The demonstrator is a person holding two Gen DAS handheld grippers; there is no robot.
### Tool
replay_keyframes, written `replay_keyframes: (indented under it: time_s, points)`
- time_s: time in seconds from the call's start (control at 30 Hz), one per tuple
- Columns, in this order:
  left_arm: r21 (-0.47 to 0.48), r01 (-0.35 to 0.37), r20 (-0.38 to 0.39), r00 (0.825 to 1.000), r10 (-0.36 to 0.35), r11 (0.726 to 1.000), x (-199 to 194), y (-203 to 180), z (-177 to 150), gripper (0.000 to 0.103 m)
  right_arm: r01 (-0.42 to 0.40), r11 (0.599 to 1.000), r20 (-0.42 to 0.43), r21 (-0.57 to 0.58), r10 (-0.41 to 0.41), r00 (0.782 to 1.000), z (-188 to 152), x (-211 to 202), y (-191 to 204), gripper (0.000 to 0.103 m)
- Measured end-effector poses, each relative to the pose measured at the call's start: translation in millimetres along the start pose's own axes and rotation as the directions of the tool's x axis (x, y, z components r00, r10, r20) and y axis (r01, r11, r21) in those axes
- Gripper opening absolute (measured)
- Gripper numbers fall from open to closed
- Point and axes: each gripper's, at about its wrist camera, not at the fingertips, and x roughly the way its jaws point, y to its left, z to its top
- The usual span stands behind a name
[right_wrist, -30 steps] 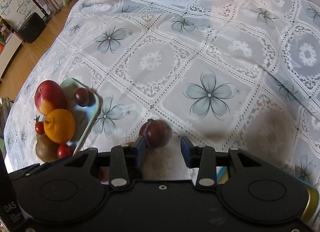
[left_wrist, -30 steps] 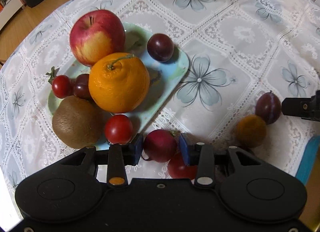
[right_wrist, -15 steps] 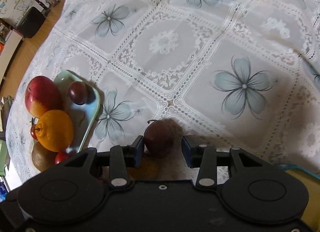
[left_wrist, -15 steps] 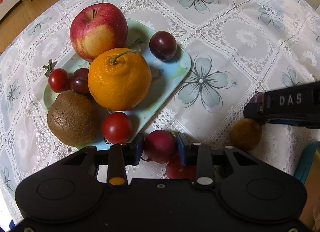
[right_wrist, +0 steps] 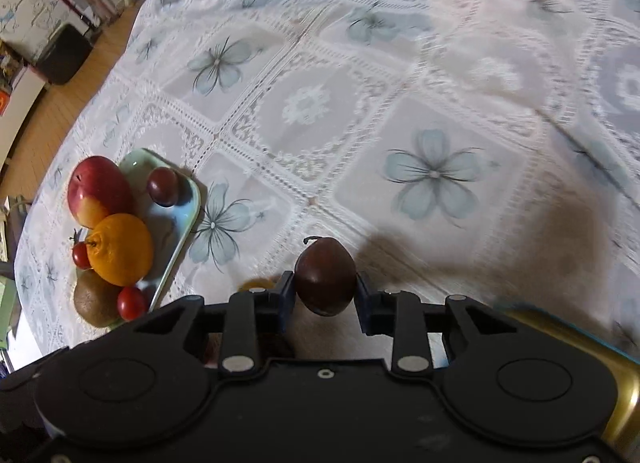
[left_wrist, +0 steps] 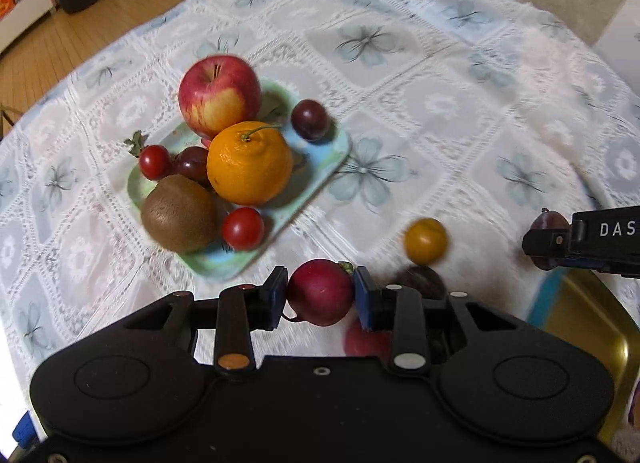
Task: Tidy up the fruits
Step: 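Grasp a dark purple plum with the right tool while the left tool grasps a red plum, then carry both plums over the tray and open the right tool to drop its plum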
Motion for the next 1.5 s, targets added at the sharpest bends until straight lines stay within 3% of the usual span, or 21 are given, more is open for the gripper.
replay_keyframes:
  time_s: [0.2, 0.43, 0.67, 0.8, 0.9, 1.03, 1.5]
  points:
    - [0.076, -0.003, 0.051, 0.999, -0.001, 0.997, -49.5, -34.4, -33.9, 0.044, 0.008, 0.999, 0.034, 0.037, -0.009, 0.999, -35.9, -52.9, -31.0, 0.032]
    - [0.146, 0.059, 0.048, 0.997, -0.066, 0.988, -83.2, -77.0, -88.1, 0.044, 0.037, 0.995, 0.022, 0.090, -0.039, 0.999, -94.6, -95.7, -74.3, 0.032]
    - [0.187, 0.074, 0.019, 0.997, -0.079, 0.980, -85.6, -119.1, -140.7, 0.044, 0.068, 0.978, -0.028, 0.195, -0.064, 0.998, -151.1, -109.2, -128.2, 0.032]
    - [0.203, 0.061, -0.008, 0.998, -0.061, 0.977, -78.7, -138.3, -164.3, 0.044, 0.111, 0.975, -0.034, 0.192, -0.106, 0.994, -174.0, -108.3, -144.0, 0.032]
    - [0.201, 0.025, -0.016, 1.000, -0.022, 0.979, -74.4, -147.3, -177.8, 0.044, 0.130, 0.975, -0.016, 0.180, -0.130, 0.991, -182.6, -109.3, -146.2, 0.032]
    - [0.188, -0.012, -0.026, 1.000, 0.017, 0.982, -69.1, -149.9, -186.6, 0.044, 0.068, 0.984, -0.021, 0.162, -0.066, 0.998, -187.4, -111.5, -152.8, 0.032]
    - [0.169, -0.029, -0.070, 0.997, 0.041, 0.985, -58.7, -147.8, -192.5, 0.044, 0.057, 0.989, -0.026, 0.134, -0.054, 0.998, -194.5, -104.5, -153.2, 0.032]
